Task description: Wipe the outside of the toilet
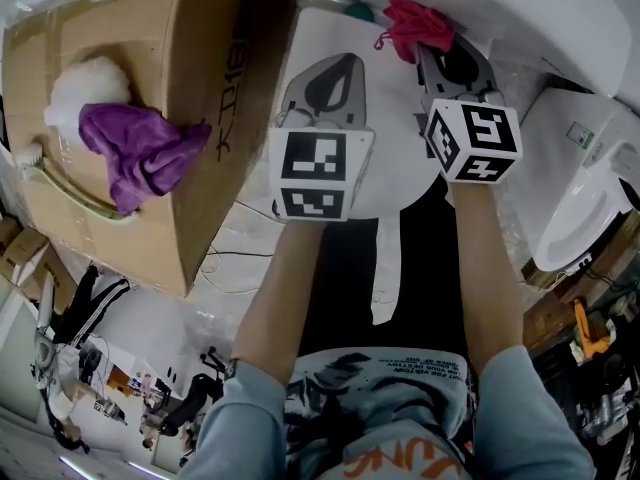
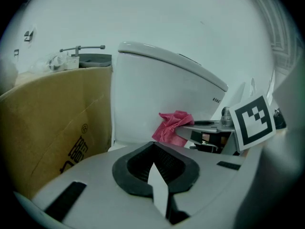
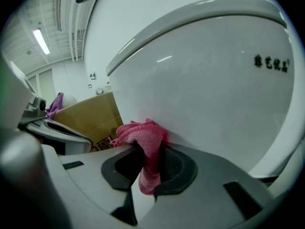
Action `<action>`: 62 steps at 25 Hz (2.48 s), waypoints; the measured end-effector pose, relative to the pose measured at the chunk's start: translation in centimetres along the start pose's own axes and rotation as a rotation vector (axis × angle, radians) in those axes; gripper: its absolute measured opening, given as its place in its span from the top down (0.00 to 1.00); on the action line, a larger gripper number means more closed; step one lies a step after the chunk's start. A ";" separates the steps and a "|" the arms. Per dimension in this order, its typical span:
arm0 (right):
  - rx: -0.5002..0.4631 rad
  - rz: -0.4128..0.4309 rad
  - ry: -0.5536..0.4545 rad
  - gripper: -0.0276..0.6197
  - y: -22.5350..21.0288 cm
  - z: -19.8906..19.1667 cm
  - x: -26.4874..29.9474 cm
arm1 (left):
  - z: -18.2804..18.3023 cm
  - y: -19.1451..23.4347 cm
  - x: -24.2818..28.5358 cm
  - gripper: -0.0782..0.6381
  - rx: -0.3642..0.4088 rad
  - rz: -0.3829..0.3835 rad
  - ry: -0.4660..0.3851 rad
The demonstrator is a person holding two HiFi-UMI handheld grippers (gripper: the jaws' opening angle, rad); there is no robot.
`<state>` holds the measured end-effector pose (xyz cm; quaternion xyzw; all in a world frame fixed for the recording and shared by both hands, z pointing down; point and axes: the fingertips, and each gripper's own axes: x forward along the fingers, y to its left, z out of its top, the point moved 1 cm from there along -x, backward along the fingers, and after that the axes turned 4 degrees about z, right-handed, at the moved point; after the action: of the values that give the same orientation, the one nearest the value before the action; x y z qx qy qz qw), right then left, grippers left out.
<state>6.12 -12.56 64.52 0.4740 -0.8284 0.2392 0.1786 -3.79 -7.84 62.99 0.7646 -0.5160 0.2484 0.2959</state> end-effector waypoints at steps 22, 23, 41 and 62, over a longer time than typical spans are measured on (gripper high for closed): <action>0.103 -0.246 0.007 0.84 -11.2 -4.0 -9.3 | -0.3 -9.8 3.8 0.86 0.097 -0.152 0.055; 0.106 -0.260 0.011 0.84 -11.6 -4.2 -9.7 | -0.3 -9.9 3.8 0.86 0.098 -0.156 0.055; -0.043 0.044 0.030 0.84 2.6 0.1 -0.6 | -2.2 1.9 1.1 0.86 -0.079 0.037 0.061; -0.730 0.143 0.318 0.84 10.7 -3.1 16.4 | -6.2 12.1 2.5 0.86 -0.164 0.113 0.124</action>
<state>-10.96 -17.63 73.22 0.2778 -0.8517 0.0116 0.4441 -14.73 -8.56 71.41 0.6905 -0.5577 0.2683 0.3745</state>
